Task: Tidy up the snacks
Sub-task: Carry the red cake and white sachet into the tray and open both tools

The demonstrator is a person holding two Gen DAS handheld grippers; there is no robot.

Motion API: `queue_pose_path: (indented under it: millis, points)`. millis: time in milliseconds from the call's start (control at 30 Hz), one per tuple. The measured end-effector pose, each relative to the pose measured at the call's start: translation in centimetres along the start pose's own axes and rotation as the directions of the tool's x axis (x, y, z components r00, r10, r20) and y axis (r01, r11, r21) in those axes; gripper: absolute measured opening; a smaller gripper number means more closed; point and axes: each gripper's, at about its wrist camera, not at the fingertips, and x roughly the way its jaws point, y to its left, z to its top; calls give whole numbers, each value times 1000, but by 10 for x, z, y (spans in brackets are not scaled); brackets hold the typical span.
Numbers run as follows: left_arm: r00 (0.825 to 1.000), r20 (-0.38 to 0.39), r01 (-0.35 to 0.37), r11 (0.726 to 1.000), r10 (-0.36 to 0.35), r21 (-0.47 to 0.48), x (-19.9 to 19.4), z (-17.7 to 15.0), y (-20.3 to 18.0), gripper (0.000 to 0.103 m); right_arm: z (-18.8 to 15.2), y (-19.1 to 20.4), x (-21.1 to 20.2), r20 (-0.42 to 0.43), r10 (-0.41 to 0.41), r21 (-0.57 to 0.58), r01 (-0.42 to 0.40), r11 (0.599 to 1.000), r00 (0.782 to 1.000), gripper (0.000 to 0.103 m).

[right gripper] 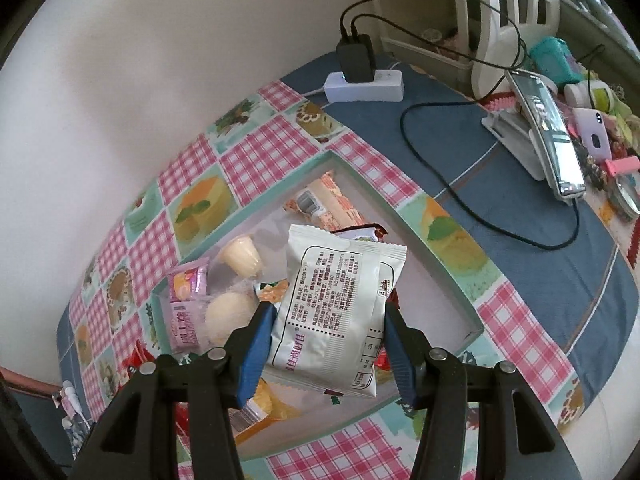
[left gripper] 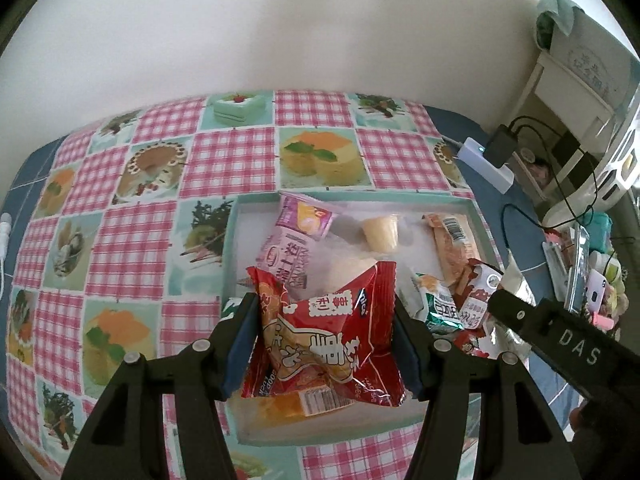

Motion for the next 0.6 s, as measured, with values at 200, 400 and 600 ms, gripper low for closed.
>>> queue_pose_path:
  millis: [200,400,600]
  points:
    - [1000,-10,30,999,-30,-14,8,2,-1,65,-1,-1,7,-30,-10,2,10,1000,999,57]
    - [999,-24,43,999,-44,-28,14,3,0,65,-1,-3,14,-57,-16,11,17,1000,998,57]
    - [998,-28,49,998,-50,-35,12,4,3,70,-2,-1,14,-60,-24,5,24,1000,998,57]
